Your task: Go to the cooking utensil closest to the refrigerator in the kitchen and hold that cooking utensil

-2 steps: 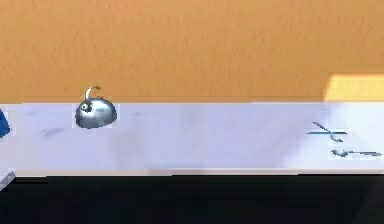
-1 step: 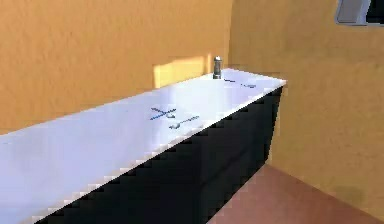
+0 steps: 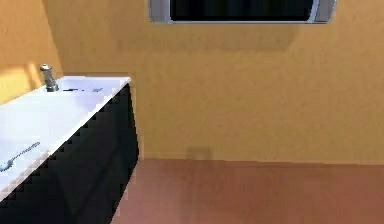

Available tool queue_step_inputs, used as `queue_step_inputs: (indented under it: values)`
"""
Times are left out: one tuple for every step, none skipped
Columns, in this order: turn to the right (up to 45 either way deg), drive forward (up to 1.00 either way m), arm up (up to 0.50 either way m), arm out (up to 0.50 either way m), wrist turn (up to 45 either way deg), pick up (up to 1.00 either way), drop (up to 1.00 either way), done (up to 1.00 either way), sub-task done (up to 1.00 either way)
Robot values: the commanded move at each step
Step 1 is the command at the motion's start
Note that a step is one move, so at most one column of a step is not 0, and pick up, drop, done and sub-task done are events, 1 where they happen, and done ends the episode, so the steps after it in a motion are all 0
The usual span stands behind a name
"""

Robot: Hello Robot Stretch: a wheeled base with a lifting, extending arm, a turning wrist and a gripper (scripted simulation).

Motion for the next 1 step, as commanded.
queue_step_inputs:
  values:
    - [0.0,1.00,0.00,0.00,0.0,0.00,0.00,0.00,0.00]
